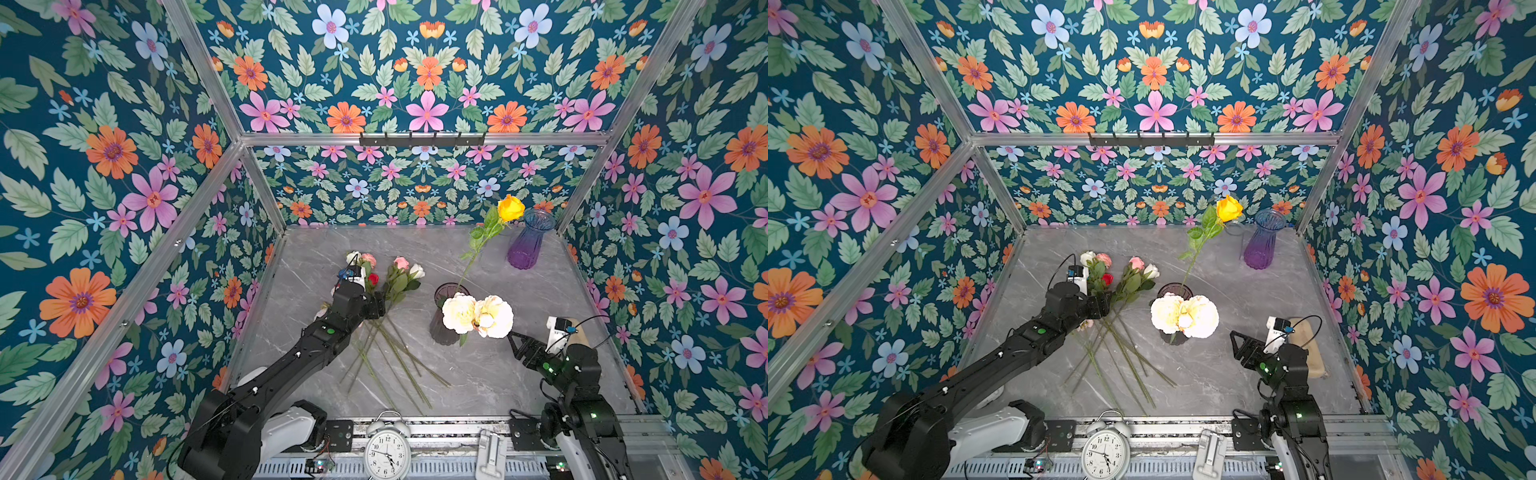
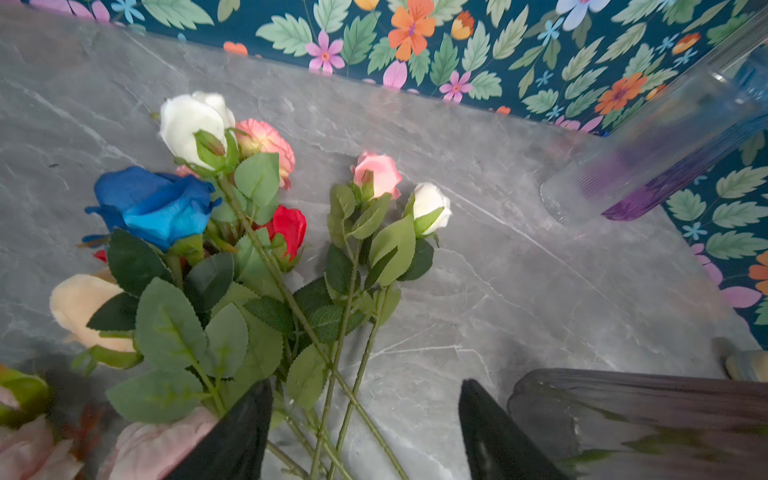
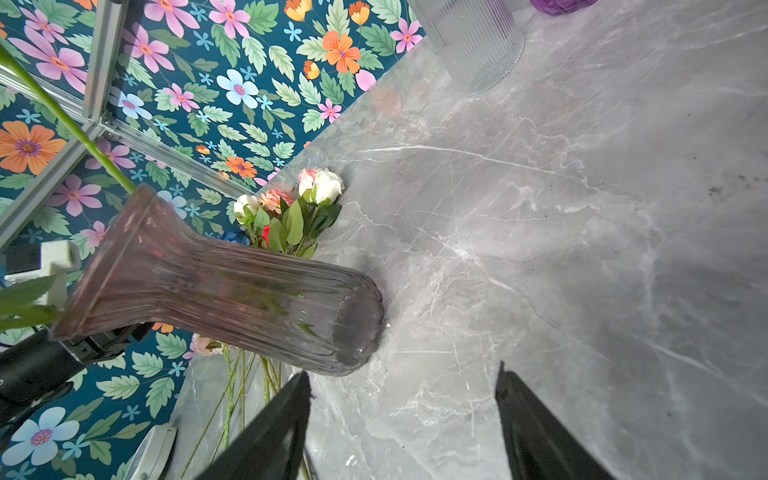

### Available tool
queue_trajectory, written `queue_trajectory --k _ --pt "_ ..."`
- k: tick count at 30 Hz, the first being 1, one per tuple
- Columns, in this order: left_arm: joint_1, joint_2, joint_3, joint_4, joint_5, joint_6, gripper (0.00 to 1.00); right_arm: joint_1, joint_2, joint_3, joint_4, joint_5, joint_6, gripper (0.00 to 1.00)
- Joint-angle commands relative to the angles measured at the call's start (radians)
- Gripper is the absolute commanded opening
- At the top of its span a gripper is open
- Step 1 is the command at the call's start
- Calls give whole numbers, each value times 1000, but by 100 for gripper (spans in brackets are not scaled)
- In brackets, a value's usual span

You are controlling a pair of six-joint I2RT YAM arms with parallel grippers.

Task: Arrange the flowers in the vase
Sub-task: 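Grasp a pink rose stem in the bunch with the left gripper, then lift the pink rose upward out of the bunch with left gripper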

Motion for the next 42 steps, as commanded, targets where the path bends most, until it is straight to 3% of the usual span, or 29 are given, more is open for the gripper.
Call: queue_trajectory --k 1,4,9,16,26,32,42 --pt "2 19 3 -13 29 -9 67 1 -1 -4 4 15 8 72" --pt "2 52 22 -45 36 9 61 0 -1 -6 8 19 8 72" --pt "1 129 47 -62 42 17 59 0 -1 -4 6 14 7 72" --pt "2 285 142 -64 30 54 34 0 -1 -4 4 17 9 72" --pt "6 488 303 -130 26 107 33 1 -17 -4 -6 15 8 72" --pt "9 523 331 -145 -22 122 33 0 -27 -4 -10 16 9 72" --pt "12 581 357 -156 7 123 26 1 -34 -6 -11 15 7 72"
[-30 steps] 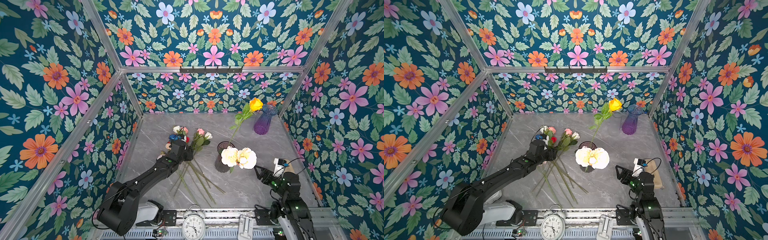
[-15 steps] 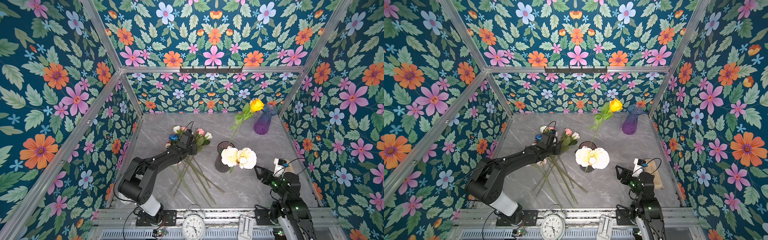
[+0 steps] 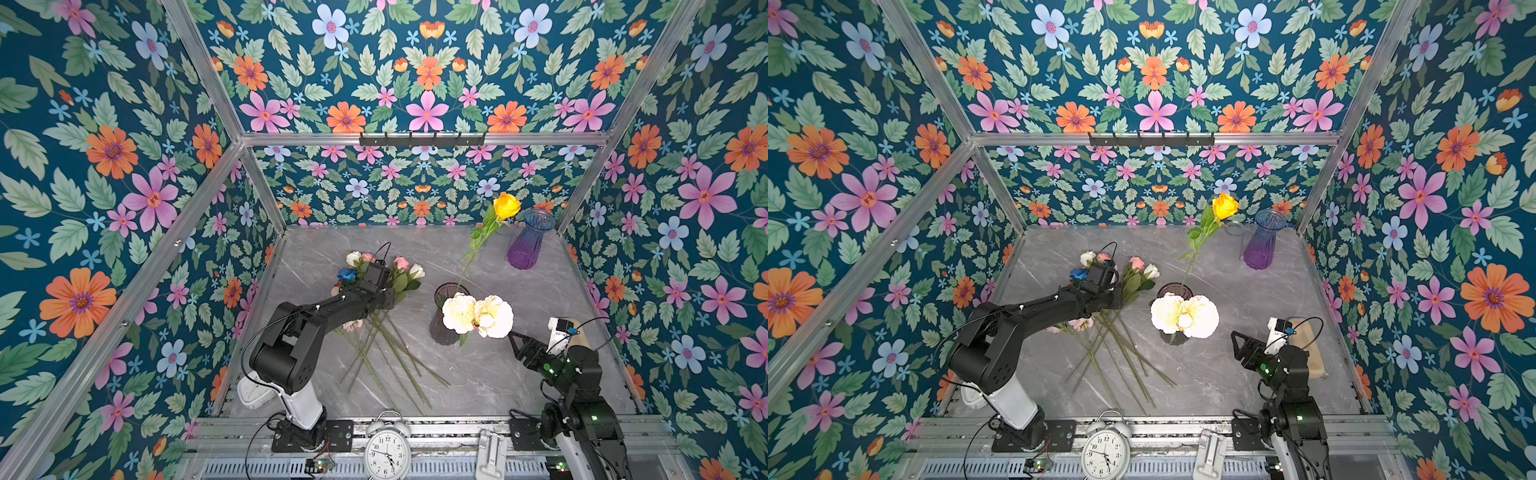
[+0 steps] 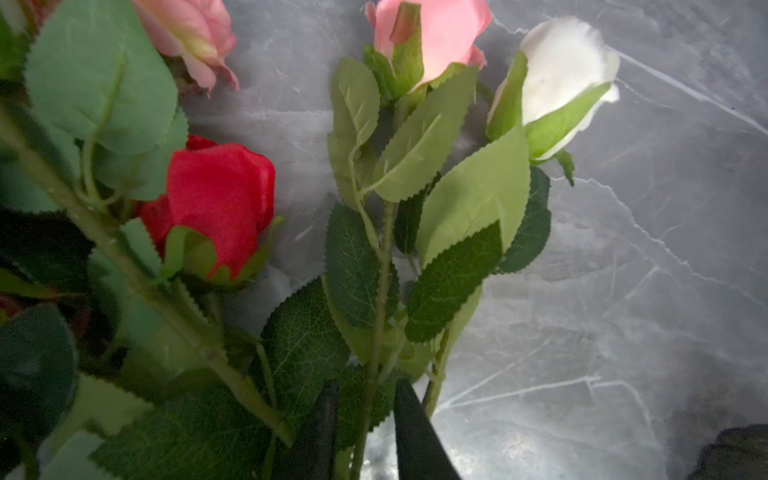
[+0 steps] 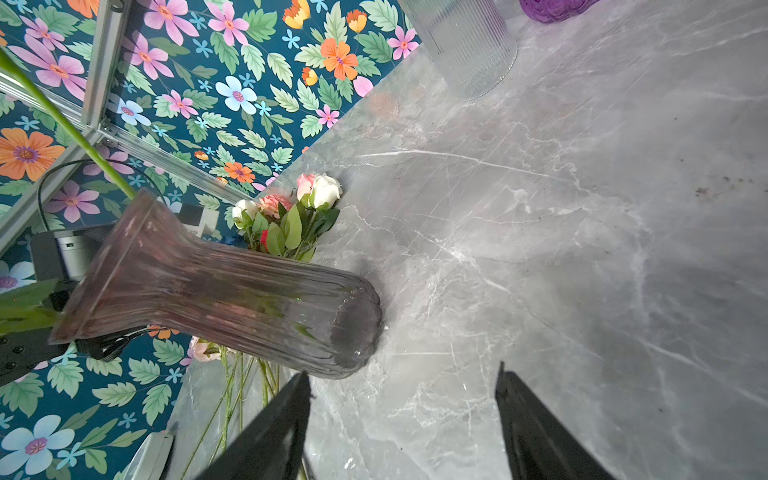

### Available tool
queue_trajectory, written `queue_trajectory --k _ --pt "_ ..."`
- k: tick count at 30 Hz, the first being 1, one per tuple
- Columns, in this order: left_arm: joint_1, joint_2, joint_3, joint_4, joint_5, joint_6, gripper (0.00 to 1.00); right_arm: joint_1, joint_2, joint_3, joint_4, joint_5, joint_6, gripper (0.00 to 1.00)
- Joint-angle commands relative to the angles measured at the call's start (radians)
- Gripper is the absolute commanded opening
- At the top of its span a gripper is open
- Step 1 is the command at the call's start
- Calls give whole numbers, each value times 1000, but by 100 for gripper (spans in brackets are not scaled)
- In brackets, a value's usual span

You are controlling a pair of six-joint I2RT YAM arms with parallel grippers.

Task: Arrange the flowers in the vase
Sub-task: 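Lift the pink rose upward out of the bunch with left gripper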

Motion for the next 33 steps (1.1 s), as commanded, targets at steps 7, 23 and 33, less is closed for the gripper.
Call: queue_trajectory --k 7,23,33 --pt "1 34 20 -19 17 13 17 0 -10 -5 4 1 3 72" --pt "14 -472 -28 173 145 -85 0 0 -21 -6 0 9 5 72" --pt "11 -694 -279 1101 176 -397 0 0 -2 -8 15 5 5 72"
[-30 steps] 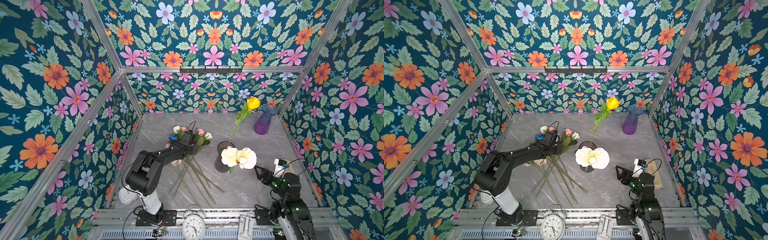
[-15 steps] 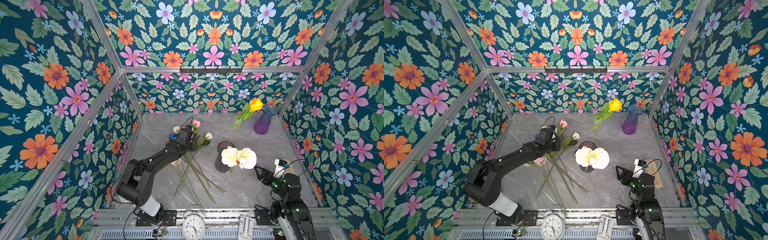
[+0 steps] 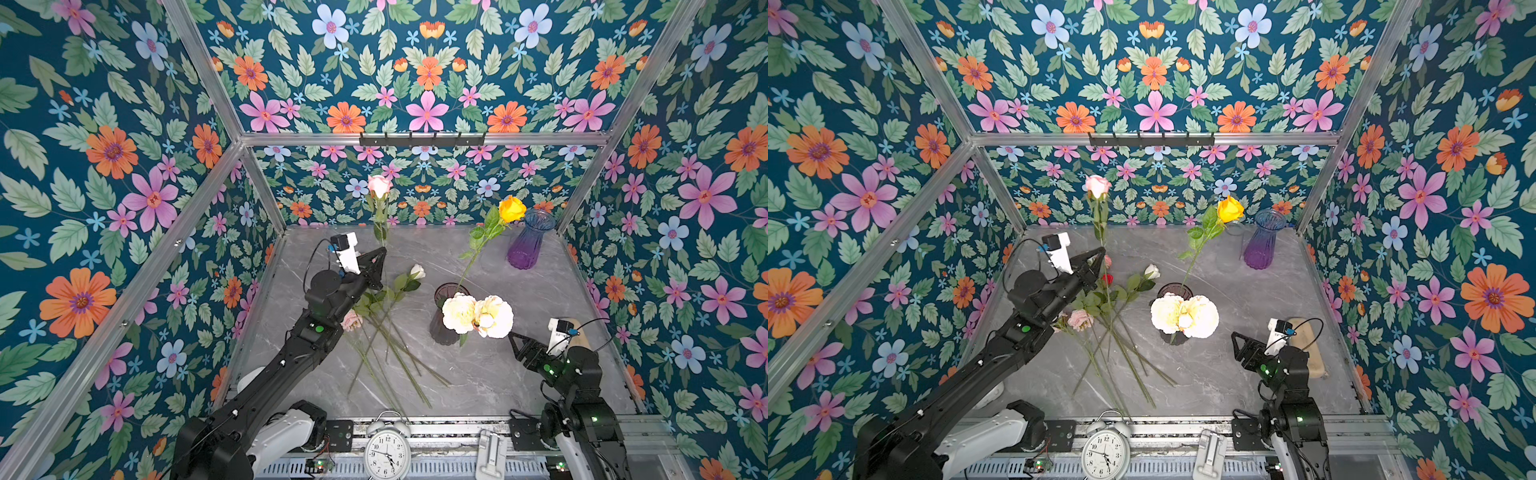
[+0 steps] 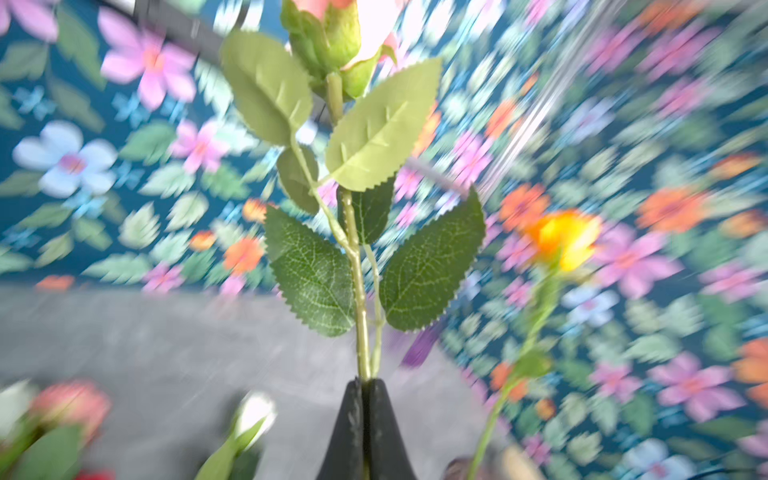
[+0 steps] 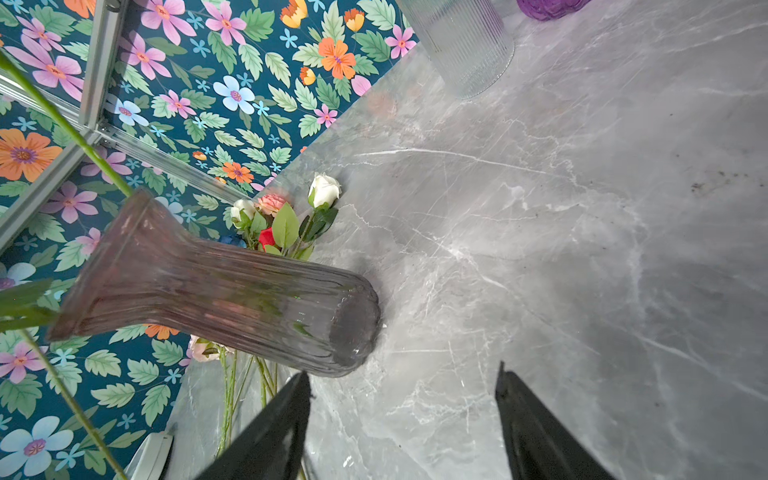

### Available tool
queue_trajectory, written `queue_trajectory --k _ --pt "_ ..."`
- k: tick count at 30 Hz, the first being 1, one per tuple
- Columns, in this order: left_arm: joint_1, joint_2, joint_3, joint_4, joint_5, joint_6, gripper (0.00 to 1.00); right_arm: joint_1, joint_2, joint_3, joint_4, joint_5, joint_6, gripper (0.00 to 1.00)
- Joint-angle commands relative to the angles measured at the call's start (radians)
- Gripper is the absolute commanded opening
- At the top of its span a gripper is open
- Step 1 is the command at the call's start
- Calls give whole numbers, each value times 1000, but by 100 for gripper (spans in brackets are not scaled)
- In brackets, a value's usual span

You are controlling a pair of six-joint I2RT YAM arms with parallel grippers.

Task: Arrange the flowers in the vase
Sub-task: 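Lift the pink rose upward out of the bunch with left gripper, then carry the pink rose toward the pink ribbed vase with left gripper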

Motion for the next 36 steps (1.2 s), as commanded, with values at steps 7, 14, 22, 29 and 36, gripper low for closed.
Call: queue_trajectory --k 7,14,22,29,36 --pt "-19 214 56 1044 -5 -131 0 0 8 -3 29 -1 3 72" --pt "-121 341 294 1044 129 17 0 0 4 -2 26 3 2 72" --pt "-136 464 341 1047 124 -7 0 1 -9 -2 19 -2 1 72" --pt "-163 546 316 1050 73 -57 0 0 -30 -4 8 -1 0 73" --pt "-204 619 343 1050 68 -65 0 1 -41 -2 2 -2 1 73"
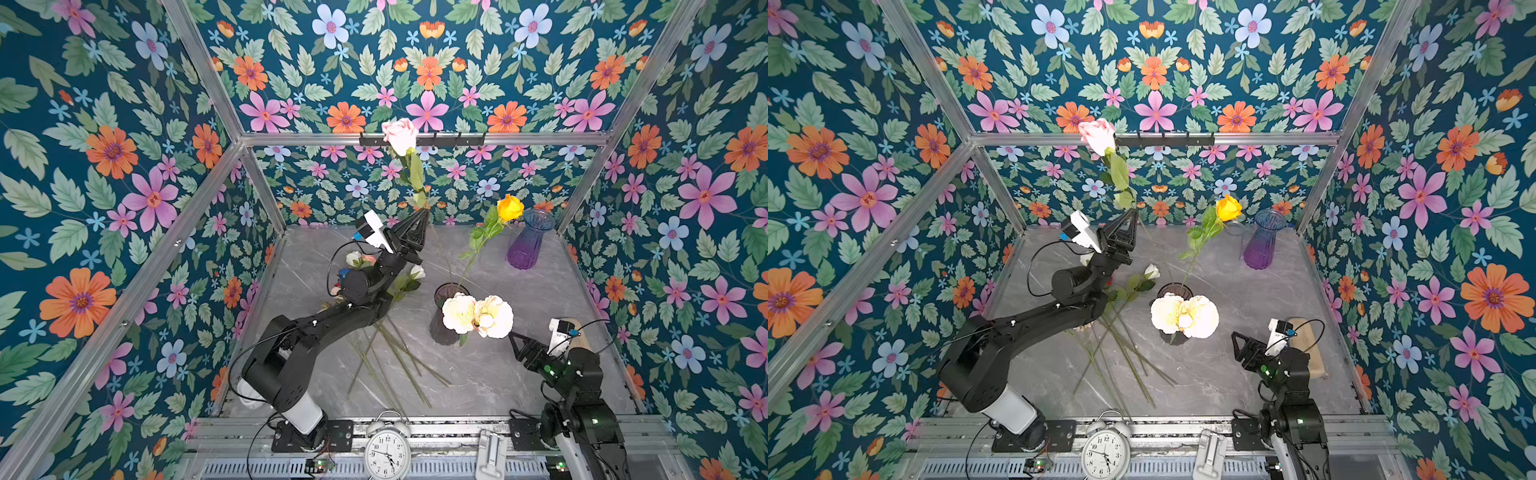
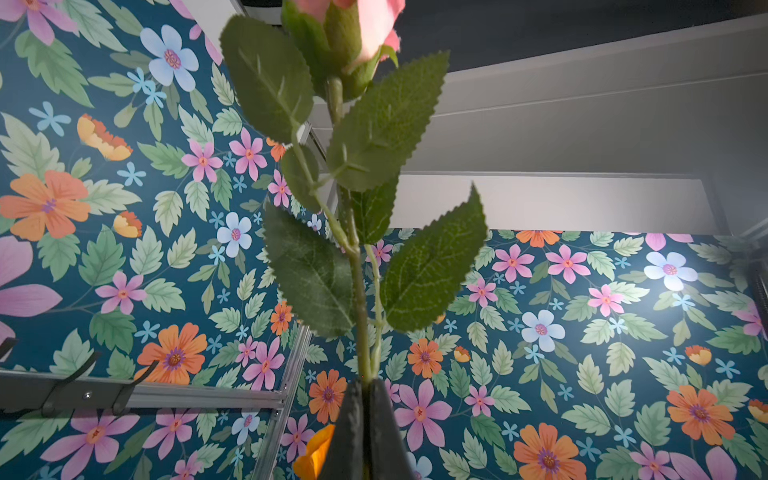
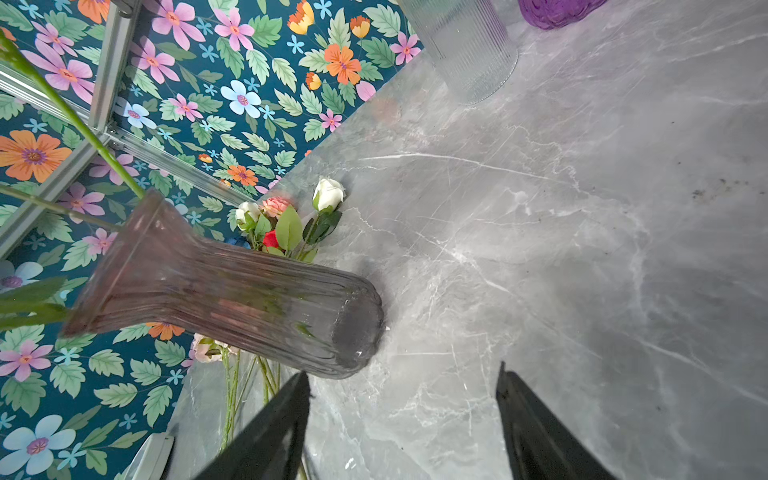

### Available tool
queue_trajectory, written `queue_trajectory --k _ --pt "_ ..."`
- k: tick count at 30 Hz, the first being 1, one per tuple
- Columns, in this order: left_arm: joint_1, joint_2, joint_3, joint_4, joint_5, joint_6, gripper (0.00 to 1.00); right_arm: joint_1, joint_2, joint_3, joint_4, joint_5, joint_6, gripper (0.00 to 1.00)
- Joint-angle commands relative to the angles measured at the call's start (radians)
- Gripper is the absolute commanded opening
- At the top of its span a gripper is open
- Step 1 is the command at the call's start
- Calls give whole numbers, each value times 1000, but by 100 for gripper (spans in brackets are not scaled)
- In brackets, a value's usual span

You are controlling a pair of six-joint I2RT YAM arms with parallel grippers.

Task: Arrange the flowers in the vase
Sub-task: 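Carry the pink rose toward the pink ribbed vase with left gripper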

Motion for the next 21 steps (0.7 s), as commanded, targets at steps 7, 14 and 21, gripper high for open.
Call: queue_trajectory --k 7,14,21 --pt "-22 45 -31 63 -26 -30 0 0 -25 -2 -5 2 1 73" --pt "-27 25 -143 64 -77 -41 0 0 -26 -2 -5 2 1 73" --pt "-26 -14 -276 62 -90 -56 23 0 -25 -2 -5 0 1 73"
